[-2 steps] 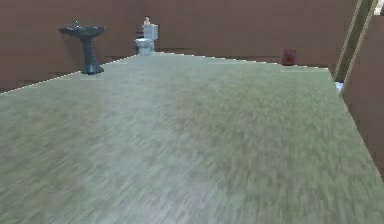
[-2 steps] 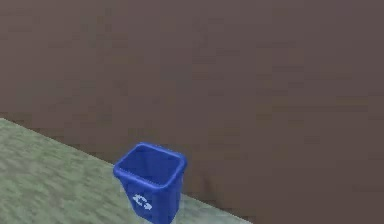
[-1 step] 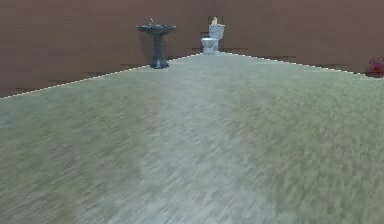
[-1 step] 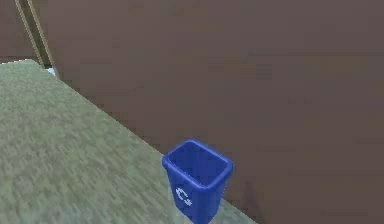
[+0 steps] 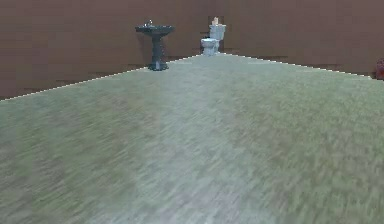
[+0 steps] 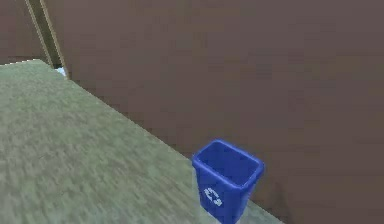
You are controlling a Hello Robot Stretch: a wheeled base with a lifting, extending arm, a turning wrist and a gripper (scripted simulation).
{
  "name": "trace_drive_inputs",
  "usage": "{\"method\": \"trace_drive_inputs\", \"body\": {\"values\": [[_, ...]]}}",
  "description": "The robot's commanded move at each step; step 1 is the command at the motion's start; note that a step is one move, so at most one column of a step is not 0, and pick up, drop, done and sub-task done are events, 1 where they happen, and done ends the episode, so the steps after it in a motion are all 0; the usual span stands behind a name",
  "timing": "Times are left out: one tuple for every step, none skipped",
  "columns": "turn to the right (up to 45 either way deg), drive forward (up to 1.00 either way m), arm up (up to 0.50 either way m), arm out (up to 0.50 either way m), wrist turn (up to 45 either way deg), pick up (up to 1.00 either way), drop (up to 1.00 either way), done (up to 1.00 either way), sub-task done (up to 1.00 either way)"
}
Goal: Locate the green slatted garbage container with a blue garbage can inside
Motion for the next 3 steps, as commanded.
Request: {"method": "trace_drive_inputs", "body": {"values": [[-45.0, 0.00, 0.00, 0.00, 0.0, 0.00, 0.00, 0.00, 0.00], [0.0, 0.60, 0.00, 0.00, 0.0, 0.00, 0.00, 0.00, 0.00], [-45.0, 0.00, 0.00, 0.00, 0.0, 0.00, 0.00, 0.00, 0.00]]}}
